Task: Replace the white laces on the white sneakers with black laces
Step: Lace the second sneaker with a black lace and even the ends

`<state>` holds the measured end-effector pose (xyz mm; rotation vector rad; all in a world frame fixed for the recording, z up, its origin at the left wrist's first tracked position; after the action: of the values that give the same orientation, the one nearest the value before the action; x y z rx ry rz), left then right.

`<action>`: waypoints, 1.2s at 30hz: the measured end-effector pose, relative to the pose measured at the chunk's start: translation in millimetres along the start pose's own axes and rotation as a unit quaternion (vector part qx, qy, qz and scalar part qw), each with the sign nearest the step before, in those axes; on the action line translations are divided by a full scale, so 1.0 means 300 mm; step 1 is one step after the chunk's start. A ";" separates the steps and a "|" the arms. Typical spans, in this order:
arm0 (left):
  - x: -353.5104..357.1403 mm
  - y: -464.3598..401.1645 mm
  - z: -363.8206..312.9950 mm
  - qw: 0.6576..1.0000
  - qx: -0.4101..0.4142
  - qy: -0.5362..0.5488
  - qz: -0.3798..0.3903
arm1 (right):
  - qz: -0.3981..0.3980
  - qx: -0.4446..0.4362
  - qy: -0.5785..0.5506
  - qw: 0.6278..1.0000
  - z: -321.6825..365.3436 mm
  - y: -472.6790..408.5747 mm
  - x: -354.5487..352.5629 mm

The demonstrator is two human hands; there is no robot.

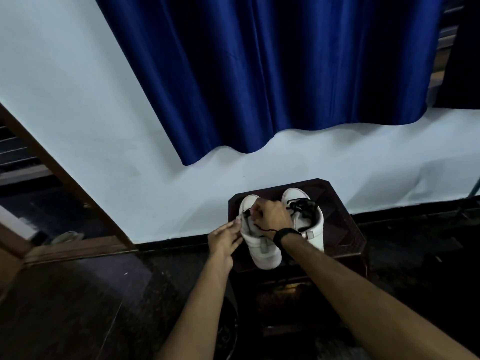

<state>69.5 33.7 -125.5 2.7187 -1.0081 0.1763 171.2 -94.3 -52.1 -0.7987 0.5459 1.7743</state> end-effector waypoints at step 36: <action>0.043 -0.069 0.008 0.998 0.012 0.029 0.056 | -0.127 -0.091 0.148 0.977 0.072 0.062 0.015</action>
<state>92.7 40.1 -129.0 2.6614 -1.1499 0.2877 147.1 -82.5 -41.2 -1.2184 0.4552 1.4926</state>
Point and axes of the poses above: each hand's wrist, its own y-axis away from the middle knuckle, its own x-axis out of the palm, z = x × y, the point moved 9 cm from there along -y, towards the middle knuckle, and after that the axes turned 14 degrees about x, right-handed, at the moved point
